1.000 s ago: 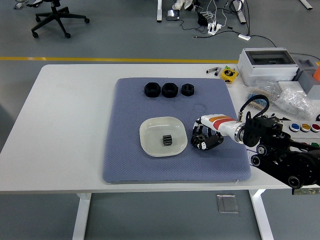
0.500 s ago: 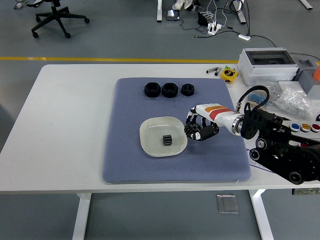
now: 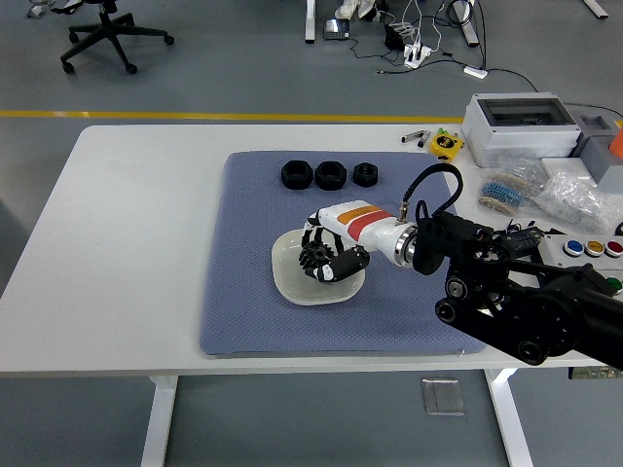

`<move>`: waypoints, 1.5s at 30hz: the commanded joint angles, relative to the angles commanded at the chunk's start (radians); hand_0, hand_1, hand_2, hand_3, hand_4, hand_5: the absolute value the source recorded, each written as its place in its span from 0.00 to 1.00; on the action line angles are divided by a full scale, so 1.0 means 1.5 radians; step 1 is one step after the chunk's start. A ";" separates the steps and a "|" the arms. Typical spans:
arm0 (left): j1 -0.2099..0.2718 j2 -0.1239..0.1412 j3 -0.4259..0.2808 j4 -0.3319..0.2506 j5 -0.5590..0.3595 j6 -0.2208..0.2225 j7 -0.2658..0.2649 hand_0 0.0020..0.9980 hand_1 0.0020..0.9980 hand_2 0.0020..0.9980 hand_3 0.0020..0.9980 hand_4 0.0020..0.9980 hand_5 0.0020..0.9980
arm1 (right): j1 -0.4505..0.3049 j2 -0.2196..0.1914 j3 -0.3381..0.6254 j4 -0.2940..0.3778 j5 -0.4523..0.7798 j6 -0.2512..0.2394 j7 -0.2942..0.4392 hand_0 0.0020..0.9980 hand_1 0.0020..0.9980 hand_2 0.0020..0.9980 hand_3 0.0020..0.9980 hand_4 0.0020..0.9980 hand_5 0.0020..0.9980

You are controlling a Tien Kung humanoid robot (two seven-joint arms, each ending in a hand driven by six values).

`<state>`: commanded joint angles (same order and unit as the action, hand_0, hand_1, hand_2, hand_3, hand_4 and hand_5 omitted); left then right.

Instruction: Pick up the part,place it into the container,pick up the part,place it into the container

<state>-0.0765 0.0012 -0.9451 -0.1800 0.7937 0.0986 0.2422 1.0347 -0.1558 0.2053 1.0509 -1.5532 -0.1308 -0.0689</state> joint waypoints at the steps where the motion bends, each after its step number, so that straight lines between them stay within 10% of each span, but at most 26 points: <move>1: -0.001 0.000 0.000 0.000 0.000 0.000 0.000 0.83 0.77 0.80 0.57 0.49 0.73 | 0.002 0.006 -0.003 -0.004 -0.001 -0.003 -0.002 0.16 0.33 0.46 0.49 0.60 0.28; 6: -0.003 0.002 -0.001 0.000 0.001 0.001 0.000 0.83 0.77 0.80 0.57 0.49 0.73 | 0.007 0.033 -0.022 -0.023 -0.004 -0.010 -0.002 0.16 0.33 0.46 0.49 0.60 0.28; 7: -0.003 0.002 -0.002 0.000 0.002 0.001 0.001 0.83 0.77 0.80 0.57 0.49 0.73 | 0.007 0.036 -0.025 -0.025 -0.009 -0.009 -0.001 0.28 0.44 0.56 0.65 0.90 0.33; 26: -0.005 0.003 -0.012 0.000 0.013 0.007 0.002 0.83 0.77 0.80 0.57 0.49 0.73 | 0.006 0.030 -0.030 -0.043 -0.038 -0.029 -0.003 0.41 0.60 0.79 0.79 1.00 0.41; 38: -0.004 0.001 -0.025 0.000 0.023 0.006 0.002 0.83 0.77 0.80 0.57 0.49 0.73 | -0.082 -0.050 0.084 0.029 0.136 -0.170 0.065 0.42 0.58 0.76 0.69 0.93 0.41; 45: -0.003 -0.001 -0.040 0.000 0.041 0.003 0.005 0.83 0.77 0.80 0.57 0.49 0.73 | -0.171 -0.100 0.146 0.118 0.335 -0.148 0.195 0.49 0.63 0.78 0.73 0.96 0.47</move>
<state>-0.0802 0.0000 -1.0048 -0.1800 0.8554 0.1038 0.2498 0.7780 -0.3055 0.4237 1.2278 -1.0509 -0.3528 0.2241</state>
